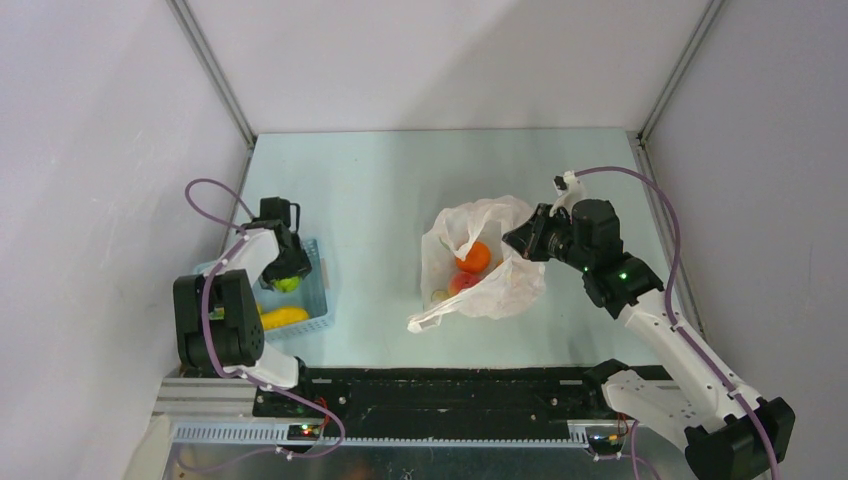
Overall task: Place the fake fruits into the plastic bag and tie a complex knot
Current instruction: Pick up the fake fruit from the bin.
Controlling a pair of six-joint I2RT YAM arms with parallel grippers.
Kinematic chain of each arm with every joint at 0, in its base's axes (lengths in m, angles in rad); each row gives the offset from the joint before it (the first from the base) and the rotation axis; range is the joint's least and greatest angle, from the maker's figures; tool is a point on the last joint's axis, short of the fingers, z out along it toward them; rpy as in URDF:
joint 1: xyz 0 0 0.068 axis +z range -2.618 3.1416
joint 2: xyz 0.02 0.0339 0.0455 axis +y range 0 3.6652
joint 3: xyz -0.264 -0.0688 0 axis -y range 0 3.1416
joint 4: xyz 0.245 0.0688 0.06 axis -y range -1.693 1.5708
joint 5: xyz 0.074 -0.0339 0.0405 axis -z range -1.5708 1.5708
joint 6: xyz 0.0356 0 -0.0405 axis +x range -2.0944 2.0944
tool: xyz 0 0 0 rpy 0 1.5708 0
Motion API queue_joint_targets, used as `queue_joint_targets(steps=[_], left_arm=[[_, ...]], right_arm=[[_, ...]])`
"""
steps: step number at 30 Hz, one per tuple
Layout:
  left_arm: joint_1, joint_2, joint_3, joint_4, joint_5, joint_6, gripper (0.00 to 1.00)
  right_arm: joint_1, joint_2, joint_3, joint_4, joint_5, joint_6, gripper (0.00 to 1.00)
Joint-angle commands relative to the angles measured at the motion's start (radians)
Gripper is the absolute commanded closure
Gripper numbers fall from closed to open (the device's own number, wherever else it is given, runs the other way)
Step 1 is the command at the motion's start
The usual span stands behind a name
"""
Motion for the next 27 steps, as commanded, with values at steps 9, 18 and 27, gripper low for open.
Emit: queue_joint_targets(steps=[9,18,27], left_arm=[[-0.012,-0.173,-0.001,0.035,-0.014,0.047,0.51],[-0.18,-0.57,-0.12,0.222,-0.044,0.146,0.47],[-0.465,-0.719,-0.203,0.356,0.118,0.114,0.45]], right_arm=[[0.014,-0.022,-0.009,0.043,0.014,0.009,1.0],[0.021,-0.022,-0.01,0.053,0.024,0.012,1.0],[0.029,-0.005,-0.009,0.099,0.017,0.021,1.0]])
